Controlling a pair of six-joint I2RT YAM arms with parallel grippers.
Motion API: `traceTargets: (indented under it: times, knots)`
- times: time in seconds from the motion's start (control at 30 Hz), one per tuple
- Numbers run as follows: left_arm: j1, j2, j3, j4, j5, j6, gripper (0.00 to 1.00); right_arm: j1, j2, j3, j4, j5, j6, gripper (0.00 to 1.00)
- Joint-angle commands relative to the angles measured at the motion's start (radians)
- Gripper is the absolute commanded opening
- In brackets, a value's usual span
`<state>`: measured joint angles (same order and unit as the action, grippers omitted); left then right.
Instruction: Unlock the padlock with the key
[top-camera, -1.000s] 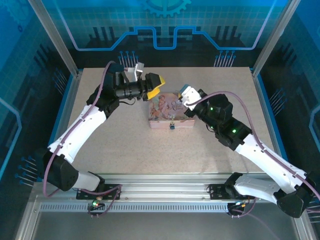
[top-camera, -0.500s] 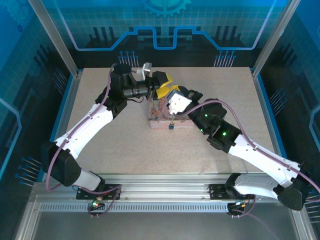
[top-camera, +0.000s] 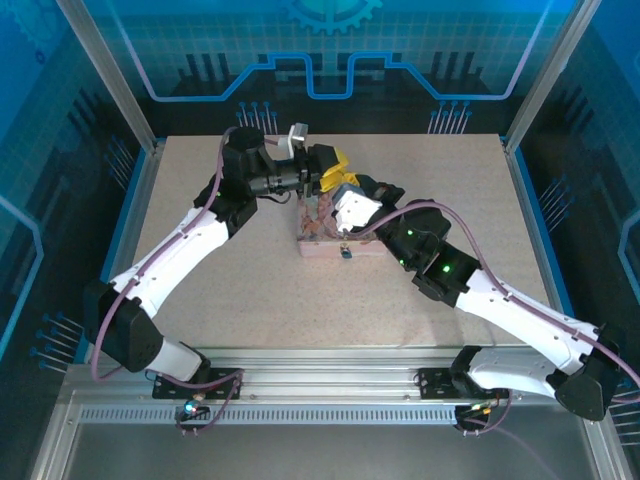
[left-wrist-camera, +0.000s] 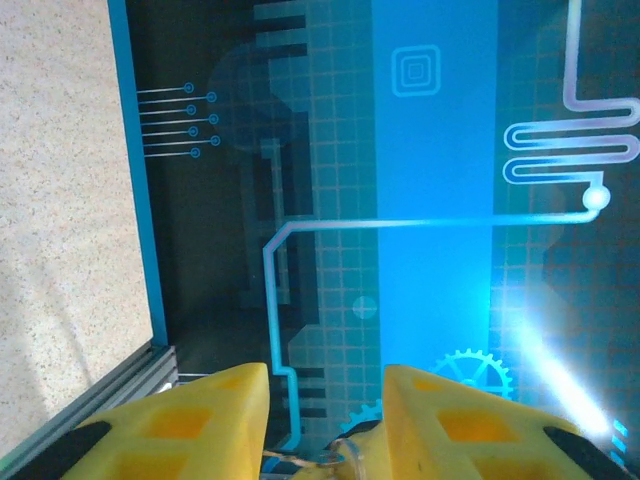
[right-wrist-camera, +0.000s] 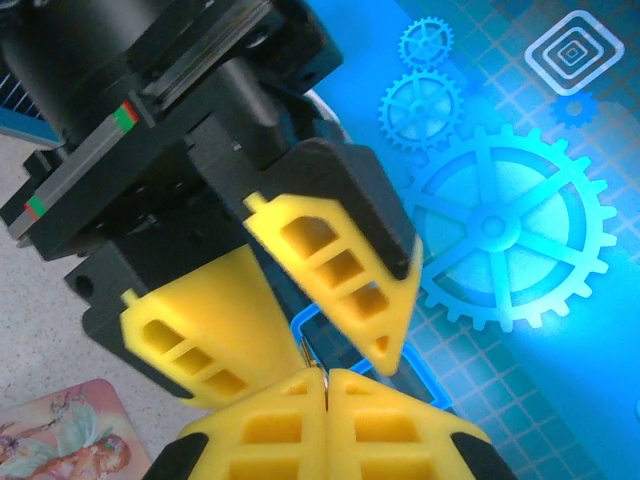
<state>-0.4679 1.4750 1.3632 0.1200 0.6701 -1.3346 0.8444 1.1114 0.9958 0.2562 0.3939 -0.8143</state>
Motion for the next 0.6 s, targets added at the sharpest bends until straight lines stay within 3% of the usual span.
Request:
traceTargets:
  times: [0.0,0.43,0.57]
  knots:
    - [-0.005,0.013,0.036,0.038,0.028,0.000,0.32,0.014,0.005,-0.013,0.039,0.020,-0.022,0.00]
    - [-0.003,0.021,0.028,0.041,0.034,0.003,0.01,0.020,-0.006,-0.037,0.025,0.025,-0.036,0.00]
    - [-0.002,0.020,0.032,0.014,0.033,0.036,0.00,0.019,-0.012,-0.032,0.020,0.022,-0.006,0.06]
